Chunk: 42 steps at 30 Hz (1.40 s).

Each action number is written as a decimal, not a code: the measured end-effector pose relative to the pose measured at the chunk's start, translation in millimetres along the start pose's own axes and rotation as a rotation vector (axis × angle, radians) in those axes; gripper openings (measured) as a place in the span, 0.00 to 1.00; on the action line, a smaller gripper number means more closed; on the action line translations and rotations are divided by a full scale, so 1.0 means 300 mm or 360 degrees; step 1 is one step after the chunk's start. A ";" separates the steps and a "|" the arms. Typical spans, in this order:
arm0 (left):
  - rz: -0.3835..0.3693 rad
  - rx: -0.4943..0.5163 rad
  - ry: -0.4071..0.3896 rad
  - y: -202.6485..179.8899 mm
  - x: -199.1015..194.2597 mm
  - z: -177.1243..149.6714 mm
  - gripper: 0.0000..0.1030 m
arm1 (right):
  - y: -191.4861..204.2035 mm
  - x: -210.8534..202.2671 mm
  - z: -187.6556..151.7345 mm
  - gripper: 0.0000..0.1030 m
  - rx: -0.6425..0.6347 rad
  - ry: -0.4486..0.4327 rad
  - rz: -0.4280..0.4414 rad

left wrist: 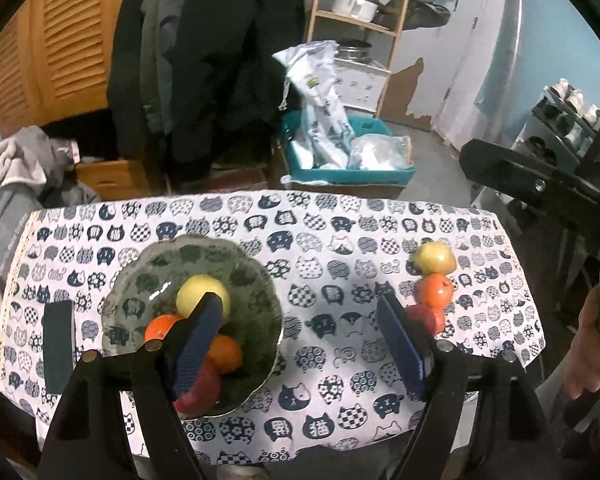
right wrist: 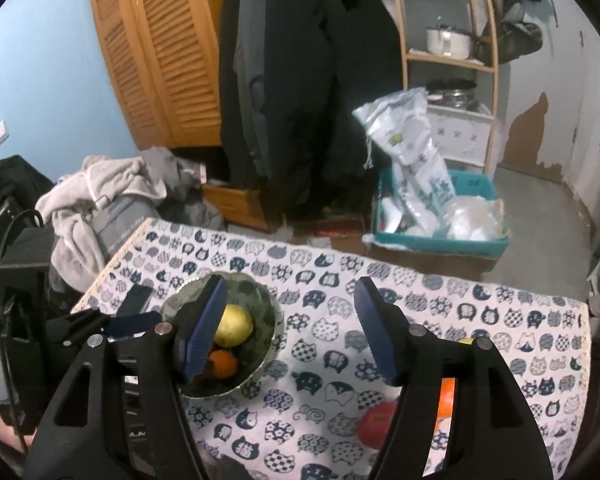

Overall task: Organize fruits
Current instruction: 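Raise both open tools and move them back to the remaining fruit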

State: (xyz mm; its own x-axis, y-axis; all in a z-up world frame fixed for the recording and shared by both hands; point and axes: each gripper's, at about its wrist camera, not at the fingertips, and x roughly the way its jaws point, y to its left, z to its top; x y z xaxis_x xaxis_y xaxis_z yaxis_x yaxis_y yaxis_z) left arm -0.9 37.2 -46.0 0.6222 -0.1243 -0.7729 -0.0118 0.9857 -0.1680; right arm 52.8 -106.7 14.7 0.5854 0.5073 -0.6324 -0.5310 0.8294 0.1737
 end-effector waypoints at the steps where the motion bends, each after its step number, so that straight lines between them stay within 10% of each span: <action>1: -0.0003 0.0010 -0.0009 -0.011 -0.004 0.004 0.78 | -0.005 -0.009 0.000 0.67 0.0001 -0.0007 -0.0007; 20: -0.0092 0.0120 0.0044 -0.207 0.055 0.043 0.79 | -0.257 -0.135 -0.076 0.71 0.0173 -0.0056 -0.0188; 42: -0.0269 0.0242 0.0449 -0.435 0.378 -0.055 0.84 | -0.593 -0.039 -0.317 0.72 0.0400 0.0255 -0.0443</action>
State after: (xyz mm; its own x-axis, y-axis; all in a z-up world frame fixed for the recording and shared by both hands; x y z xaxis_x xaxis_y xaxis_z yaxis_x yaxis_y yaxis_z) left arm 58.4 -107.5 -121.9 0.3647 -0.2927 -0.8839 0.2029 0.9515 -0.2313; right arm 82.3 -282.5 -80.5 0.5724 0.2287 -0.7874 -0.1876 0.9714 0.1457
